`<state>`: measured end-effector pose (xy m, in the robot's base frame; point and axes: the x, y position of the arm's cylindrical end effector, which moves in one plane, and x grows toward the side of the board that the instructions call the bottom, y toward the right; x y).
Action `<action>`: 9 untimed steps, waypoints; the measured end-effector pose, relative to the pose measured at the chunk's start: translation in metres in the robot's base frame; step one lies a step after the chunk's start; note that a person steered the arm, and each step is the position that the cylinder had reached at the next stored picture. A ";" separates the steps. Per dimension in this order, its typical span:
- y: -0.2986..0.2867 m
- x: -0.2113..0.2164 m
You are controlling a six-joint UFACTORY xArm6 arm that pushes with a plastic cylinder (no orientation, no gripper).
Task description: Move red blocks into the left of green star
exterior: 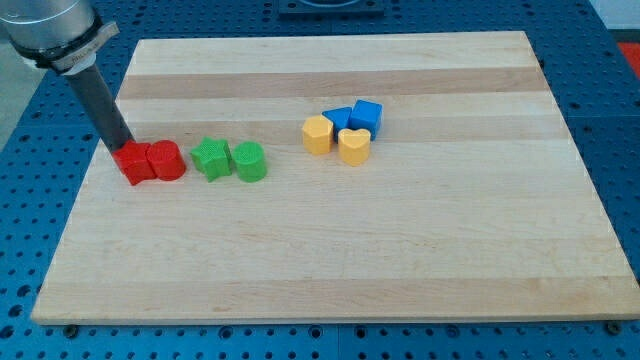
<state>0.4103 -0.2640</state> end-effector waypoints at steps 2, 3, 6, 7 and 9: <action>-0.019 0.000; -0.041 0.003; -0.041 0.038; -0.038 0.034; -0.025 0.033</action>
<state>0.4438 -0.2889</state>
